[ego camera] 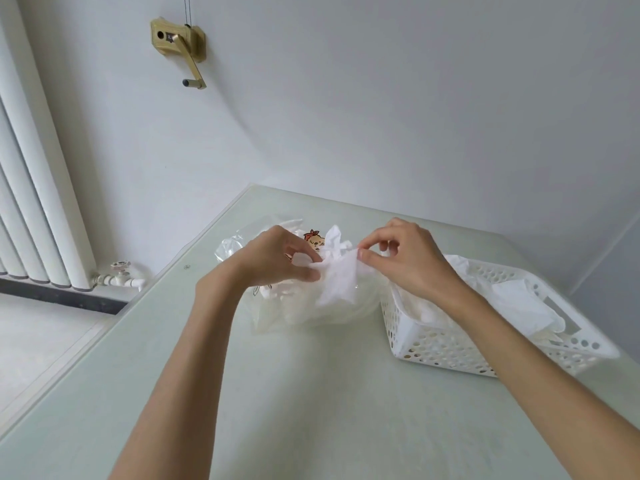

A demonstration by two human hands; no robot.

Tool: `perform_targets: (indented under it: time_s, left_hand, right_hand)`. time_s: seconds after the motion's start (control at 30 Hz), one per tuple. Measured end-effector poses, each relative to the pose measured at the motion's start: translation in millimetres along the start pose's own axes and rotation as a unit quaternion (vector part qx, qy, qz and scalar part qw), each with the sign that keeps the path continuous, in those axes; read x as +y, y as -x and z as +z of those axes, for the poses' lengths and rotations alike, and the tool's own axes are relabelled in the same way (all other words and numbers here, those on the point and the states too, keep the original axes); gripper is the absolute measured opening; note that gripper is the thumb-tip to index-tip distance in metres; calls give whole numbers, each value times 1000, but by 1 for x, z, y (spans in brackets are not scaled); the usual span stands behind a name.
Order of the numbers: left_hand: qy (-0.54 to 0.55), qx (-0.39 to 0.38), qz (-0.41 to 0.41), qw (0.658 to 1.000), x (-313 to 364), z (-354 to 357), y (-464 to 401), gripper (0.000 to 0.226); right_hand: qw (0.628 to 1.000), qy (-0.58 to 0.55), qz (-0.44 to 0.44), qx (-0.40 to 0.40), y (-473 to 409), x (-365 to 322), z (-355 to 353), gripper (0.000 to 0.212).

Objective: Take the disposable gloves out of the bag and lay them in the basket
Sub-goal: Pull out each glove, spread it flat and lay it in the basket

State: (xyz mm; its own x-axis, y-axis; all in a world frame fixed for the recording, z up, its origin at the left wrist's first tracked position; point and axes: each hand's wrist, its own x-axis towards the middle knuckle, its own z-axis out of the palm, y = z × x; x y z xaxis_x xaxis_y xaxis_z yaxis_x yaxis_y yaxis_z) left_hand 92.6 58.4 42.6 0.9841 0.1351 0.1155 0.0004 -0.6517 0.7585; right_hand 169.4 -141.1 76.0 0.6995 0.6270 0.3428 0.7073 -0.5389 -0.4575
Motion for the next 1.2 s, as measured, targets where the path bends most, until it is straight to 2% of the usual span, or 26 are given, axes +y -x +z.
perform_targets:
  time_s: [0.07,0.17,0.27,0.43,0.47,0.53,0.6,0.73,0.8,0.87,0.93,1.0,1.03,1.07,1.17,1.2]
  left_hand:
    - [-12,13,-12,1000,-2,-3,0,17]
    - [11,18,-21,1000,-4,-4,0,19]
    - [-27,24,-31,999,-3,-1,0,18]
    - [-26,47,-31,998,1,3,-3,18]
    - [-37,45,-32,998,-1,5,-5,18]
    - [-66,35,-45,996,-7,6,-7,20]
    - [-70,0,-56,996,-10,6,-7,27]
    - [-27,-77,31,996,3,6,-3,59]
    - [-36,-105,56,992,6,11,-6,55]
    - [-56,-103,56,991,4,18,-10,43]
    - [-103,-95,38,989,0,22,-14,38]
    - [-141,-96,-4,985,-8,24,-17,51]
    - [-152,-94,-20,984,-11,25,-17,60]
    - [-165,-88,-32,982,-16,27,-17,64]
    - [-192,-81,-50,977,-22,32,-18,57]
    - [-185,-84,-53,978,-21,33,-19,54]
  right_hand:
    - [1000,5,7,-28,3,2,-2,9]
    - [999,-18,20,32,5,5,-7,15]
    - [999,-22,31,12,7,1,-10,18]
    - [986,-126,95,55,6,3,-18,12]
    - [984,-140,100,38,7,3,-19,11]
    - [985,-133,101,-45,11,0,-15,10]
    - [981,-115,121,-103,15,-1,-10,12]
    - [951,-201,199,-123,15,-10,-16,26]
    - [943,-192,221,-157,21,-20,-16,36]
    - [968,-43,173,-177,28,-22,-8,44]
    - [981,86,93,-146,27,-18,-3,31]
    - [995,53,72,-52,17,-13,-10,17]
    - [997,8,78,-3,13,-10,-16,17]
    - [997,-23,77,12,8,-9,-22,18]
    - [994,-23,54,-90,5,-6,-25,19]
    - [994,-42,59,-78,4,-4,-25,19]
